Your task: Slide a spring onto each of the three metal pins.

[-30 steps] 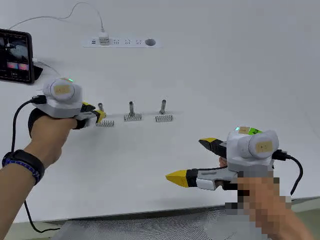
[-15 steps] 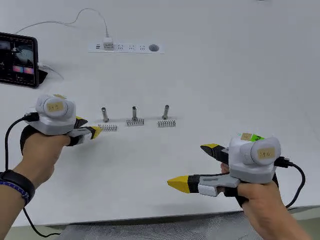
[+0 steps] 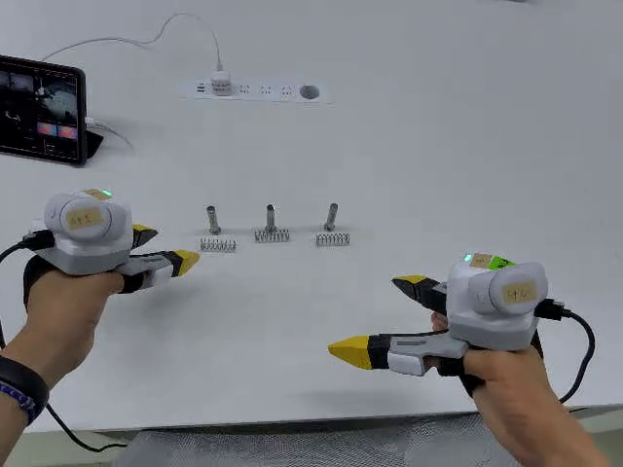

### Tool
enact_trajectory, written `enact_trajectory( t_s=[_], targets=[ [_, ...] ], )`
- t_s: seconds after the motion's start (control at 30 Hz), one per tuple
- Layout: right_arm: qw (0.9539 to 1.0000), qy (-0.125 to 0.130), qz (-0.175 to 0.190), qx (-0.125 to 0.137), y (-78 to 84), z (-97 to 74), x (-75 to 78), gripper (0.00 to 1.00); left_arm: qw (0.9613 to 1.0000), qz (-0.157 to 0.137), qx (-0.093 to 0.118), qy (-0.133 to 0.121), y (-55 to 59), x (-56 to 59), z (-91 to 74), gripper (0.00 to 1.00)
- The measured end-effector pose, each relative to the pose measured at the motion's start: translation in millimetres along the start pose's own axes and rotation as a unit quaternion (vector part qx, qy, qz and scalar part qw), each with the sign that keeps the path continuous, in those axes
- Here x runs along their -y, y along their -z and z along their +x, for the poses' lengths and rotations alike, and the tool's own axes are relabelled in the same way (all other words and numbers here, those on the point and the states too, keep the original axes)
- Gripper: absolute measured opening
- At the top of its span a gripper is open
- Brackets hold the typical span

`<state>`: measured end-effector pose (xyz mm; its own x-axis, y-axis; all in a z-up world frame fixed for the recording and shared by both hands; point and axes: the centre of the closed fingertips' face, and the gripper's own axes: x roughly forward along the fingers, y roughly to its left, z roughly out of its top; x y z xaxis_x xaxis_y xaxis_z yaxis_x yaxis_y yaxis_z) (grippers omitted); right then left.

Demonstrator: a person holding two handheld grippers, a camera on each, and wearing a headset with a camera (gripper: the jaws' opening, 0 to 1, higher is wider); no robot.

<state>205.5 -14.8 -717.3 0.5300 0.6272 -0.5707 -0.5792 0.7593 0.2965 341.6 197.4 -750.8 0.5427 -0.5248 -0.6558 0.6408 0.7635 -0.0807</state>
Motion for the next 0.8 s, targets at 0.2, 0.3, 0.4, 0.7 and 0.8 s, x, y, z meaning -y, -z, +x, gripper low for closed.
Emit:
enact_trajectory(
  t_s=[0.2, 0.3, 0.4, 0.7, 0.8],
  targets=[
    [1.0000, 0.000, 0.000, -0.001, 0.8, 1.7, -0.3, 0.90, 0.9999, 0.000, 0.011, 0.001, 0.5, 0.8, -8.7, 0.51],
    [1.0000, 0.001, 0.002, 0.001, 0.6, 2.7, 0.1, 0.90, 0.9999, 0.005, 0.014, 0.008, 0.6, 5.3, -12.0, 0.55],
    [1.0000, 0.001, 0.003, 0.001, 0.6, 3.7, 0.1, 0.90, 0.9997, 0.007, 0.018, 0.014, 1.4, 9.3, -15.4, 0.59],
    [1.0000, -0.001, 0.001, -0.003, 1.2, 6.1, -2.0, 0.90, 0.9994, 0.009, 0.012, 0.030, 12.1, 19.1, -21.8, 0.69],
    [1.0000, -0.003, 0.000, -0.003, 0.9, 7.0, -3.1, 0.90, 0.9993, 0.013, 0.010, 0.035, 15.1, 23.1, -23.8, 0.72]
  ],
)
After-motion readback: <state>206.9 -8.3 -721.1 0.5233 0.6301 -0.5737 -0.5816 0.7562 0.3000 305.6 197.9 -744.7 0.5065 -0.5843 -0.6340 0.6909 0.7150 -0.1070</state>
